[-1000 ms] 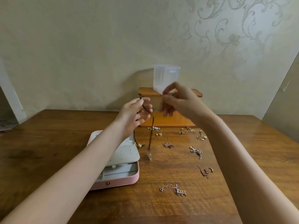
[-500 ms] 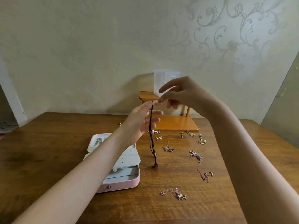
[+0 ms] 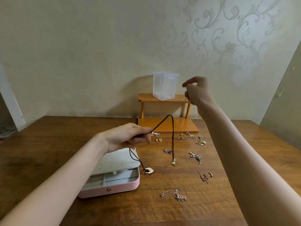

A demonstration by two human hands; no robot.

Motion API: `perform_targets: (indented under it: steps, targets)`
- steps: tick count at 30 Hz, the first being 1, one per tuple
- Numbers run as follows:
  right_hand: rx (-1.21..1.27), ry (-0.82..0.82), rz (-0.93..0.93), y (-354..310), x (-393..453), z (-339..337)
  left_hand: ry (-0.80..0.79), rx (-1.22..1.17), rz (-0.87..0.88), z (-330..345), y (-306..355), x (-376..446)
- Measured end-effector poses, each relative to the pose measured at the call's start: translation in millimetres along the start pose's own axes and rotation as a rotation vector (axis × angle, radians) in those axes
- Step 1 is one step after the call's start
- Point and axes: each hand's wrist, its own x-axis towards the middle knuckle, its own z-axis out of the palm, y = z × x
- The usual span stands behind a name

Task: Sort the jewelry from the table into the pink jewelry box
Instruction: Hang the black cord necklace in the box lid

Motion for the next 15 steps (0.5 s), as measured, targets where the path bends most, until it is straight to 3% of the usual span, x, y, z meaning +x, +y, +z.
perform_targets:
  steps: [4, 9, 12, 15]
  targets:
    - [0.074, 0.007, 0.158, 10.3, 8.9, -4.1, 0.186, -0.183, 0.01, -14.3, -9.1, 0.0]
    - [0.665, 0.013, 0.335, 3.4, 9.9, -8.8, 0.398, 0.457, -0.146, -15.4, -23.5, 12.2]
    - [0.733, -0.036, 0.267, -5.7, 11.6, -6.6, 0.365, 0.882, -0.272, -10.2, -31.8, 21.1]
    - [0.71, -0.183, 0.196, -18.0, 11.8, -5.2, 0.346, 1.041, -0.324, -6.4, -37.6, 27.4]
